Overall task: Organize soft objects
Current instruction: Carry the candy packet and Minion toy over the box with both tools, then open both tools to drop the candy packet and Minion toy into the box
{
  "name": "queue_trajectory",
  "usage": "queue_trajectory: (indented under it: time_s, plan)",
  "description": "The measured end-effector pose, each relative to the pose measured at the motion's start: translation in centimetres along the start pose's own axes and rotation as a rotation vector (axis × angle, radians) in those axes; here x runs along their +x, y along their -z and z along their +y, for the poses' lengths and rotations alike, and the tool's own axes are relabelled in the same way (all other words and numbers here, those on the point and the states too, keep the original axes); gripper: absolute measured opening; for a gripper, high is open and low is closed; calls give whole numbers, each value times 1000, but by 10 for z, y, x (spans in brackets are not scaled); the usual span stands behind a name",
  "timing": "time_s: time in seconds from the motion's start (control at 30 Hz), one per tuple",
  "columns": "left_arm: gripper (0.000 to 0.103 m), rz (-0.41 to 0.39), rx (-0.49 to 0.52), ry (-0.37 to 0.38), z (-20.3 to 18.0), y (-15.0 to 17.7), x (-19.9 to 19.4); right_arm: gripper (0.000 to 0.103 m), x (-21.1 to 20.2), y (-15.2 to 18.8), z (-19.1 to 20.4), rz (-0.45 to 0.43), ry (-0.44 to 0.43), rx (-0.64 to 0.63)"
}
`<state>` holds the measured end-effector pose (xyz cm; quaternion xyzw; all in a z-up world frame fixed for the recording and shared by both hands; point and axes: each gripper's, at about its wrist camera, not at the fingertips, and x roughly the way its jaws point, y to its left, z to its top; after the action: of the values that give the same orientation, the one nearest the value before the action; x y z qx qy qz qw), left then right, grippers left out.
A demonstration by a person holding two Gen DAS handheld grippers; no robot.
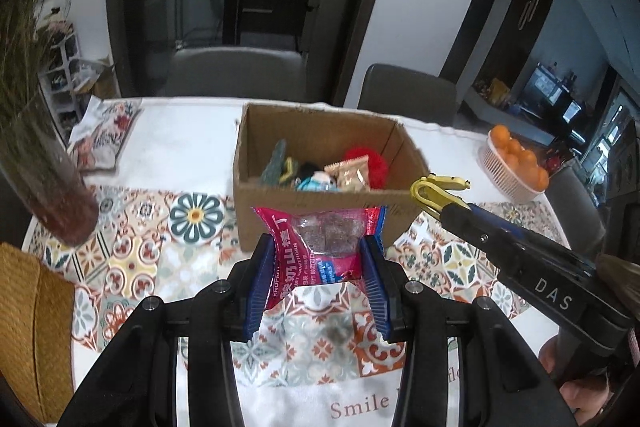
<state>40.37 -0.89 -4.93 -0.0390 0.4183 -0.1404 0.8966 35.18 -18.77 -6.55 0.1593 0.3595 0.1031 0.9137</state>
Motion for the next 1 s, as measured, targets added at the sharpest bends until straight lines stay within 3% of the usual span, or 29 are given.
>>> queue_trajectory:
  time_s: [0.43, 1.0]
  plan:
    - [43, -51, 67, -9, -11, -43, 12, 26, 2, -35, 2, -59, 30, -38]
    - [42, -30, 119, -26, -14, -88, 62, 26, 44, -74, -7, -42, 27, -63]
